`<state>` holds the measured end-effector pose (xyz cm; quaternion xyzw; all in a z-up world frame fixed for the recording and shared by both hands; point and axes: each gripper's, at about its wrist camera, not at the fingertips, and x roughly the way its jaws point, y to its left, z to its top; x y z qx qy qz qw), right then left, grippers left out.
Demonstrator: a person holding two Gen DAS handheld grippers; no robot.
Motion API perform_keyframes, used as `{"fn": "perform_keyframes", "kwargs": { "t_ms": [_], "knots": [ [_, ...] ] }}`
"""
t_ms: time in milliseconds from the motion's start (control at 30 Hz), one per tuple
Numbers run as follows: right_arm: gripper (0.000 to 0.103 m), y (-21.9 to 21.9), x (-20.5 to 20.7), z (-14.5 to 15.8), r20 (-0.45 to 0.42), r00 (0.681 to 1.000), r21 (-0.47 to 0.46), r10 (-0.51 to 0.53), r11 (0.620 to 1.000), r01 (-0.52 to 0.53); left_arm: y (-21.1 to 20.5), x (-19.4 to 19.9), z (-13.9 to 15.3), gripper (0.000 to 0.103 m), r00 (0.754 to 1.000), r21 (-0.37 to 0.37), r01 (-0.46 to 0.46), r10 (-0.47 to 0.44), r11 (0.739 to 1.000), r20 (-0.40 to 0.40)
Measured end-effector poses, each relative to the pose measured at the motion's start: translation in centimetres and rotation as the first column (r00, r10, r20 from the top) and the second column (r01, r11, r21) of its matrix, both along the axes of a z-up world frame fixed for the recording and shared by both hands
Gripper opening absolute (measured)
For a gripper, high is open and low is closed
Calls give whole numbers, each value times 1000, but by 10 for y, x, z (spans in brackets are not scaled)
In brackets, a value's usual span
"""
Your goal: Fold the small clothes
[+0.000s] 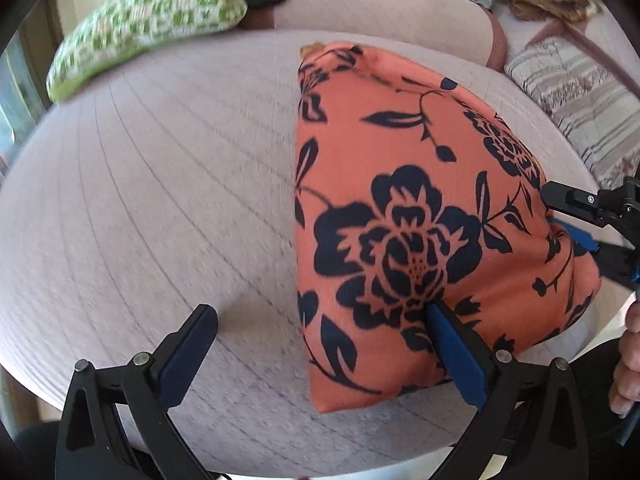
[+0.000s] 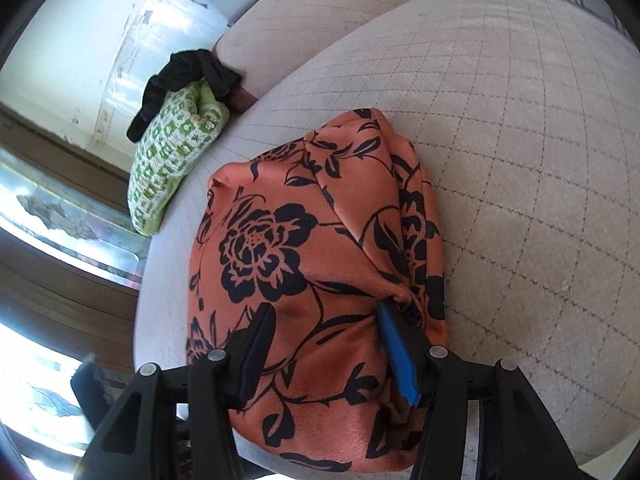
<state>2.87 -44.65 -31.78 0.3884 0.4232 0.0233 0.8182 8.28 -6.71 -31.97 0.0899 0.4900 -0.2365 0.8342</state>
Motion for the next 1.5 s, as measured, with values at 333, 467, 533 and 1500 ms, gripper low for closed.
{"fn": "perform_keyframes", "kwargs": {
  "t_ms": [333,467,533,1500],
  "knots": [
    [59,10,-15,40,154,988,-80,-5,997,18,7,6,58,103,995,37,48,-51,998,87],
    [59,6,-4,52,238,971,-24,-26,999,33,-7,26,86,103,990,53,14,-22,998,140],
    [59,7,8,52,228,973,-24,-38,999,45,-19,37,82,103,990,80,-12,1,997,139],
    [70,-18,86,28,74,994,209,-75,976,58,-63,65,30,103,998,182,-57,51,982,37]
  ]
}}
